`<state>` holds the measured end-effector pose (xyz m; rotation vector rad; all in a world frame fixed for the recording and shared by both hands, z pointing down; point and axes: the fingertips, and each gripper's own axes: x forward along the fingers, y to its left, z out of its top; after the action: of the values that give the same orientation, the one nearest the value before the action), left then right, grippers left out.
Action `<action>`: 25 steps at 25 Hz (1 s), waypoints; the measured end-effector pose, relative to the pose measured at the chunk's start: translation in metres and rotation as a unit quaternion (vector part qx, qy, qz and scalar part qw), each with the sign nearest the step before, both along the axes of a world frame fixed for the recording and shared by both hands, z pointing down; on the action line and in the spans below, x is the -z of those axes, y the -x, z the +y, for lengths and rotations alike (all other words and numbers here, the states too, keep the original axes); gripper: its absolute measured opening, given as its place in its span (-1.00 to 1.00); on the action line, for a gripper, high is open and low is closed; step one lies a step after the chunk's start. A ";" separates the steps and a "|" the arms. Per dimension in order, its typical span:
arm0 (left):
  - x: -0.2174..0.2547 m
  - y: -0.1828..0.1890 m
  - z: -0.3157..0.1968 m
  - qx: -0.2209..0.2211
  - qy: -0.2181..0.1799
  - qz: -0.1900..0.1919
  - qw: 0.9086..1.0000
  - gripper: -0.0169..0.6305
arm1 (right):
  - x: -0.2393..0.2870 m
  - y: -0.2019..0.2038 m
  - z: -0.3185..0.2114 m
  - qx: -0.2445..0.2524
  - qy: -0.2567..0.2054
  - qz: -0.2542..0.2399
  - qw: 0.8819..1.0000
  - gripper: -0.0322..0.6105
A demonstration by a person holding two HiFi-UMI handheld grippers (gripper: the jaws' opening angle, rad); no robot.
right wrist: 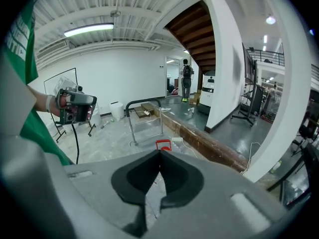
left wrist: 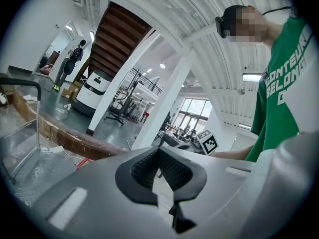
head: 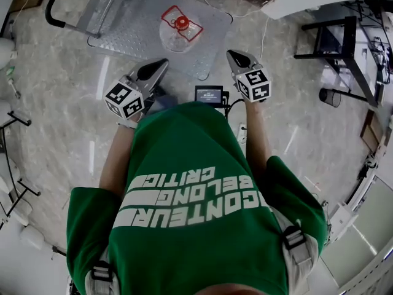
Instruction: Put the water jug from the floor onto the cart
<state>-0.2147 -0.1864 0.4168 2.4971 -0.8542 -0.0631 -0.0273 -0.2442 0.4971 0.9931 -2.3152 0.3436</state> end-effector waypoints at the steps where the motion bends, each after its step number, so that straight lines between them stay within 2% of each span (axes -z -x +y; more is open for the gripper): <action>1: 0.000 -0.007 -0.001 -0.001 0.002 -0.001 1.000 -0.92 | 0.001 -0.006 0.002 0.000 0.000 -0.002 1.000 -0.92; 7: 0.002 -0.076 0.009 -0.022 0.003 -0.017 1.000 -0.92 | 0.004 -0.065 0.027 0.011 0.010 -0.014 1.000 -0.92; 13: 0.003 -0.135 0.019 -0.045 -0.002 -0.027 0.999 -0.92 | 0.005 -0.122 0.046 -0.004 0.013 -0.028 1.000 -0.92; 18: 0.007 -0.175 0.026 -0.058 -0.009 -0.025 0.998 -0.92 | 0.013 -0.151 0.058 -0.008 0.004 -0.039 0.999 -0.92; 25: 0.005 -0.218 0.045 -0.077 -0.013 -0.023 0.997 -0.92 | 0.024 -0.166 0.080 0.011 -0.009 -0.041 0.999 -0.92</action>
<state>0.0036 -0.1414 0.4118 2.5887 -0.6803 0.0357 0.1391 -0.1638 0.4733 0.9788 -2.4060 0.3609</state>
